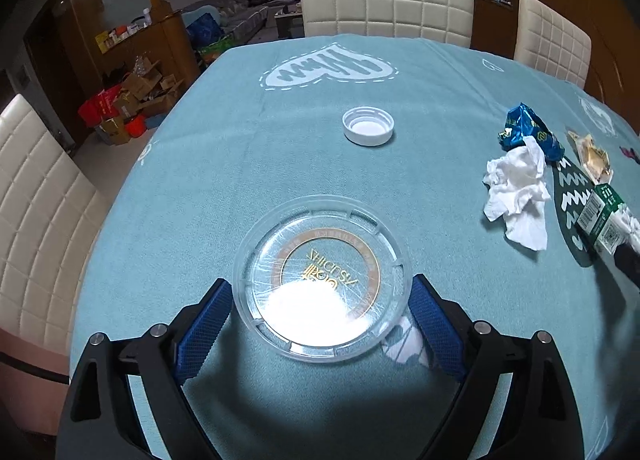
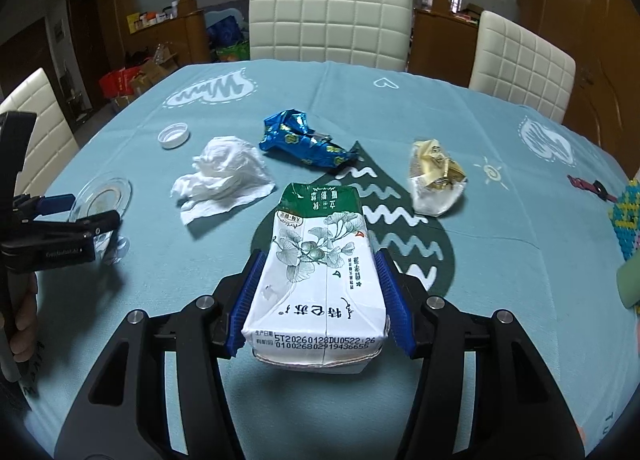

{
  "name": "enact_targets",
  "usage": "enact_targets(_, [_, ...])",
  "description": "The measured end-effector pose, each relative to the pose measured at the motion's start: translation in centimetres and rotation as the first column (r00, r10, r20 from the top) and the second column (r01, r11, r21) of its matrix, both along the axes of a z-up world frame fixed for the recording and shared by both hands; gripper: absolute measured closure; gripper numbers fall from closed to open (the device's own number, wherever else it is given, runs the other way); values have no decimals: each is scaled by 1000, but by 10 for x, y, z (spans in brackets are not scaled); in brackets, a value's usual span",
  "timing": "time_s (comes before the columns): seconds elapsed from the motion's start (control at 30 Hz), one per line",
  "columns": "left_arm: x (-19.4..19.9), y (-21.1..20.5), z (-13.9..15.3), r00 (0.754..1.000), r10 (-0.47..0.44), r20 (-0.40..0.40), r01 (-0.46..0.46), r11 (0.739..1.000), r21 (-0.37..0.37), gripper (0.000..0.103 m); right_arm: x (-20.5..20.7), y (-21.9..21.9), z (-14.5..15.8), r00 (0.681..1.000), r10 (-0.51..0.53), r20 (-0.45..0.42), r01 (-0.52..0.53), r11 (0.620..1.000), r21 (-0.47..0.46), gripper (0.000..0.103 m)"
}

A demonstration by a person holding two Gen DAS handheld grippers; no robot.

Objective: Collect trash
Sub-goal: 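Grasp the white-green milk carton with the right tool while the left tool grasps the clear lid, then carry the milk carton with the right tool while the left tool carries the clear lid to the bin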

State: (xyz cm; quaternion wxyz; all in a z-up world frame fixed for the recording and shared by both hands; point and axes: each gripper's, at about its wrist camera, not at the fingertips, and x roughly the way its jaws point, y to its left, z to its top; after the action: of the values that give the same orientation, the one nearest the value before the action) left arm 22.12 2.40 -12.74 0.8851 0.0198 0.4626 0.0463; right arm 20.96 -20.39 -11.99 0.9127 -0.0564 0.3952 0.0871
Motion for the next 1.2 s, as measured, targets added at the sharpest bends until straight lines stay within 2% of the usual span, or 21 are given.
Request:
enact_targets(0.37, [-31,-1,21,998,-31,55,29,999,27,19,-15,20,9,998,58,15,-58,998,17,46])
enact_targets(0.73, [-75,18,43,995,-17,103,14,999,36,19,-46,67,21,982,189,19,-189,982,25,48])
enact_targets(1.0, [-101,57,52,990,45,137,-51,998,44,19,-67,118,26,953,301,41,-300,953,-33,48])
enact_targets(1.2, [-118,92,53,982,111,155,-120,991,51,19,-77,167,30,919,392,48,-389,919,-62,48])
